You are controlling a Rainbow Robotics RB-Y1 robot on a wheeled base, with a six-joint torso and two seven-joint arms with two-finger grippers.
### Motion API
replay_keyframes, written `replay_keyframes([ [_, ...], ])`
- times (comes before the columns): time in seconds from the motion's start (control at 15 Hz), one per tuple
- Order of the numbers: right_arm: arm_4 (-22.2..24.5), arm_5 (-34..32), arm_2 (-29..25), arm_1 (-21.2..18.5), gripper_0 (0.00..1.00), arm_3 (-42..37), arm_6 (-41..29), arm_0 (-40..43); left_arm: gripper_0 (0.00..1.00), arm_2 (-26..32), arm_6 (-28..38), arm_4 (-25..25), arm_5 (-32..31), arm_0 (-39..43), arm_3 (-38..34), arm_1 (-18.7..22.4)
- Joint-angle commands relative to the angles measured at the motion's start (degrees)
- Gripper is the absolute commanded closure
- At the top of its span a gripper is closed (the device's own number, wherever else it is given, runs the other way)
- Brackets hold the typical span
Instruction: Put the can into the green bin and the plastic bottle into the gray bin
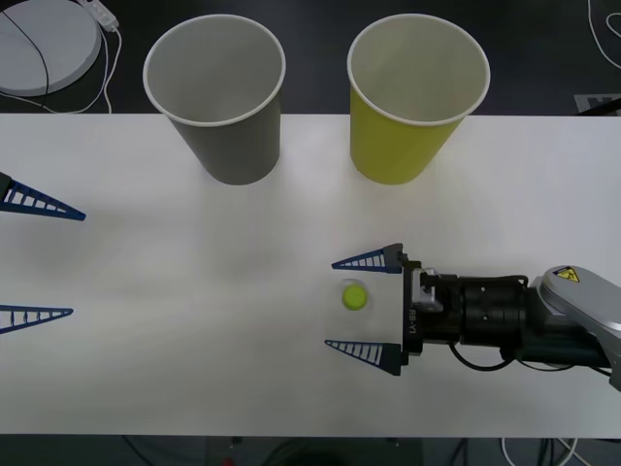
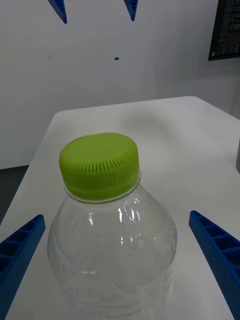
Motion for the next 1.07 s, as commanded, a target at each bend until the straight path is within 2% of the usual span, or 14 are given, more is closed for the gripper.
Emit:
replay_keyframes([
  [0.07,0.07,0.04,0.02,0.07,0.00,-0.01,0.02,-0.01,0.00,0.00,0.00,0.00,0.00,0.00,0.00,0.00],
  [0.2,-0.02,0.04,0.02,0.07,0.00,-0.01,0.02,-0.01,0.00,0.00,0.00,0.00,0.00,0.00,0.00,0.00],
  [0.27,0.07,0.04,0.11,0.07,0.25,-0.01,0.02,-0.01,0.00,0.00,0.00,0.00,0.00,0.00,0.00,0.00],
  [0.33,-0.02,0.04,0.11,0.07,0.97,-0.01,-0.25,-0.01,0.00,0.00,0.00,0.00,0.00,0.00,0.00,0.00],
  [0.4,-0.02,0.04,0.11,0.07,1.00,-0.01,-0.25,-0.01,0.00,0.00,0.00,0.00,0.00,0.00,0.00,0.00],
  [1.07,-0.99,-0.40,0.02,-1.34,1.00,-0.71,-1.12,0.08,0.00,0.00,0.00,0.00,0.00,0.00,0.00,0.00],
])
